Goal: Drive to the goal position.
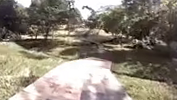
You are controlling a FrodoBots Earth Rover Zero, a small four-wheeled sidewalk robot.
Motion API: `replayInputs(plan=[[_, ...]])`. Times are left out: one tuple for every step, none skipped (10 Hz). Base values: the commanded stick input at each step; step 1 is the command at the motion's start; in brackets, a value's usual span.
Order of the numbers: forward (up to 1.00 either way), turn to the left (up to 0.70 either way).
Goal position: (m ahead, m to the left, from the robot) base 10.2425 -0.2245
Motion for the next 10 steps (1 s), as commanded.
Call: replayInputs(plan=[[0.70, 0.00], [0.70, 0.00], [0.70, 0.00], [0.70, 0.00], [0.70, 0.00], [0.70, 0.00], [0.70, 0.00], [0.70, 0.00], [0.70, 0.00], [0.70, 0.00]])
